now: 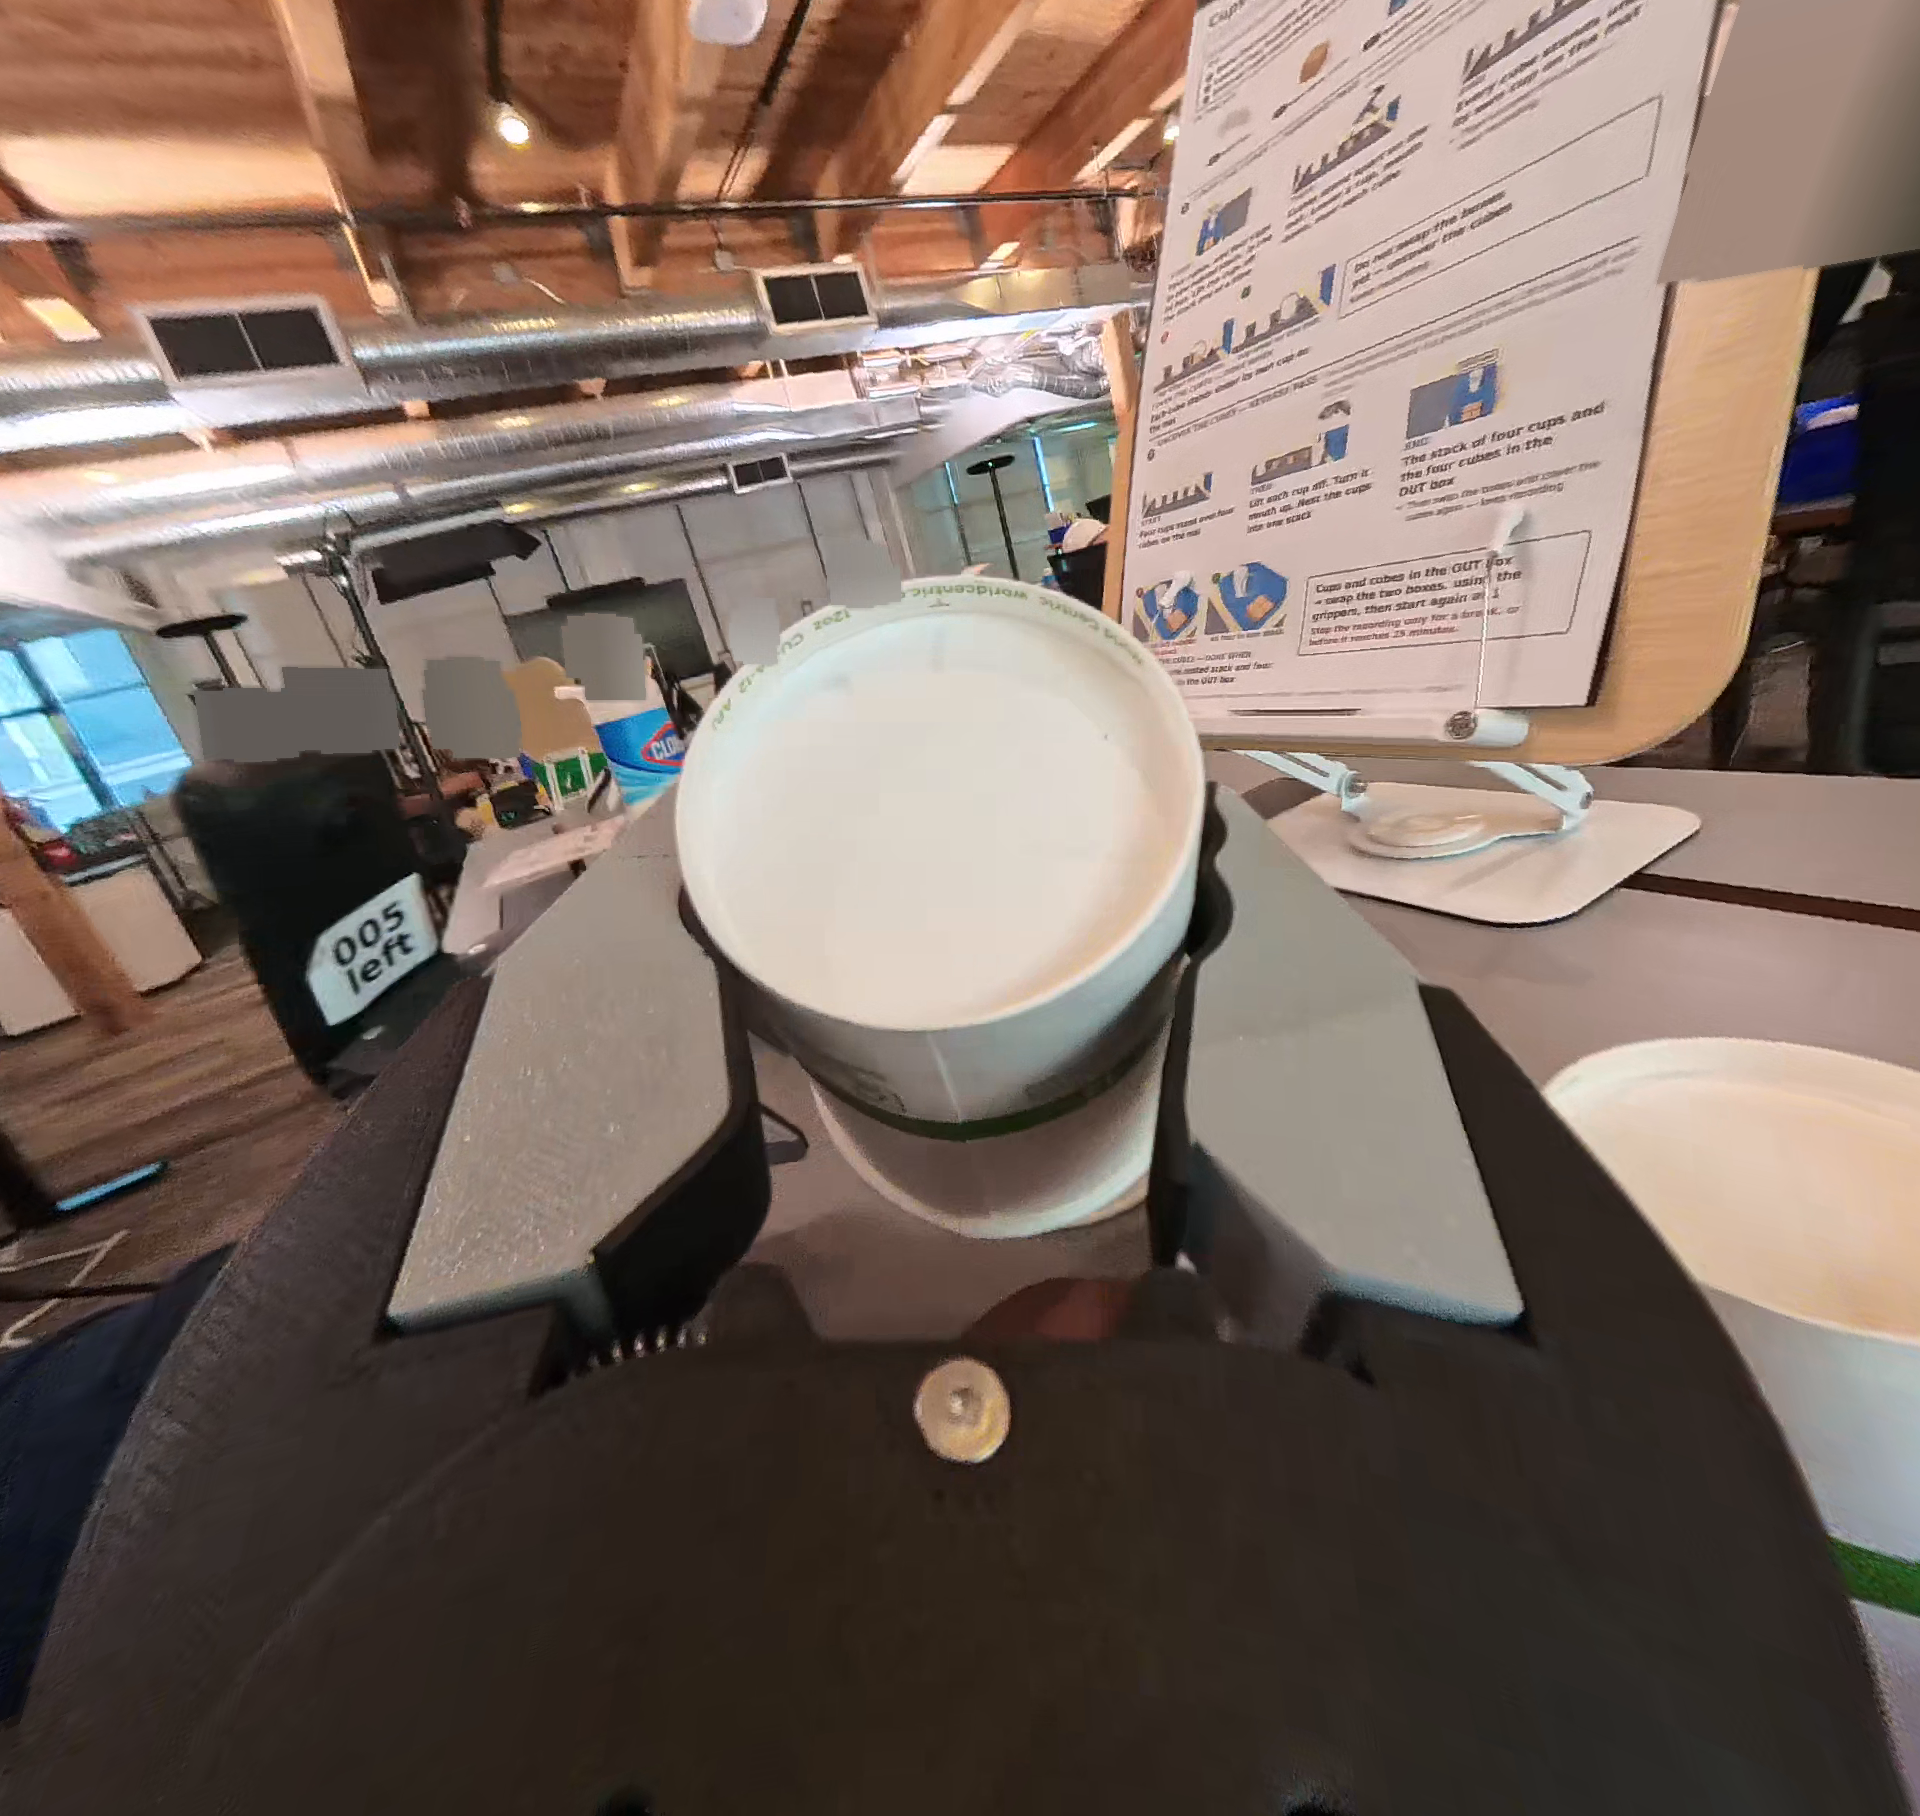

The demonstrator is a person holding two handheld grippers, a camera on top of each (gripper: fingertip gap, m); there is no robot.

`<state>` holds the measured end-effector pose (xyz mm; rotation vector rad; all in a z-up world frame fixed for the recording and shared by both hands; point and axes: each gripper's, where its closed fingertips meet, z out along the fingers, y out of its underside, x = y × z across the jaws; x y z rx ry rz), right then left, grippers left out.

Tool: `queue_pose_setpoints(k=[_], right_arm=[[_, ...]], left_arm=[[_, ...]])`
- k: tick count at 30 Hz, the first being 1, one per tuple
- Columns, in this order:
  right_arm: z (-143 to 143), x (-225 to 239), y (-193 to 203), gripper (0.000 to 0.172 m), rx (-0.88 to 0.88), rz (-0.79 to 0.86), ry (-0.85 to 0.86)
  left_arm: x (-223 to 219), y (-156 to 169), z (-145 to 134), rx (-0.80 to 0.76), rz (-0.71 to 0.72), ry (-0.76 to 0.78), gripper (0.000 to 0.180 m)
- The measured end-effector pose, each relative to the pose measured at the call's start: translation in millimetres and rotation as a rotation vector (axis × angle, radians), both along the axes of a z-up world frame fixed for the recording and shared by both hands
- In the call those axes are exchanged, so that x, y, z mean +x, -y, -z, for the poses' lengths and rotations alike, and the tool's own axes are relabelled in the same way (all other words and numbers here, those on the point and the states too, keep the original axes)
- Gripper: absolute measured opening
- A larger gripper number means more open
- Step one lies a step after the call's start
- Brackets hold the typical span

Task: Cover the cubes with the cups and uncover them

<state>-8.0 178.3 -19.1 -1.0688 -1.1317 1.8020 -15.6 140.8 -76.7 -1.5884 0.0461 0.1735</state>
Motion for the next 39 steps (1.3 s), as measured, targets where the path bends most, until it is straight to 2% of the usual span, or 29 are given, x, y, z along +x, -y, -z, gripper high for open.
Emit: queue_pose_setpoints(k=[4, 8, 12, 15, 18, 21, 24, 25, 28, 31, 35, 39], right_arm=[[6, -2, 11, 0.089, 0.034, -0.026, 0.030], [21, -9, 29, 0.089, 0.115, -0.066, 0.097], [31, -6, 63, 0.089, 0.250, -0.156, 0.106], [41, -7, 75, 0.089, 0.355, -0.151, 0.115], [39, -6, 77, 0.091, 0.350, -0.156, 0.098], [29, -1, 76, 0.087, 0.289, -0.181, 0.059], [16, 4, 67, 0.072, 0.257, -0.144, -0.006], [14, 4, 61, 0.066, 0.251, -0.119, -0.014], [11, 2, 48, 0.064, 0.211, -0.076, -0.015], [13, -1, 43, 0.063, 0.170, -0.077, 0.009], [17, -3, 46, 0.060, 0.176, -0.086, 0.027], [17, -2, 49, 0.058, 0.205, -0.079, 0.020]], left_arm=[[-1, -3, 2, -0.015, -0.127, -0.270, 0.094], [10, -10, 16, -0.071, -0.170, -0.510, 0.094], [12, -15, 28, -0.130, -0.176, -0.510, 0.102], [2, -13, 29, -0.150, -0.212, -0.500, 0.104], [0, -12, 30, -0.171, -0.216, -0.506, 0.102], [0, -9, 21, -0.143, -0.213, -0.494, 0.097], [-24, 5, -1, -0.066, -0.316, -0.453, 0.097], [-37, 14, -11, -0.026, -0.367, -0.406, 0.098], [-87, 48, -31, 0.092, -0.534, -0.200, 0.099], [-127, 67, -17, 0.075, -0.601, -0.019, 0.101], [-164, 82, 5, 0.000, -0.702, 0.028, 0.101], [-185, 79, 29, -0.063, -0.703, 0.121, 0.101]])
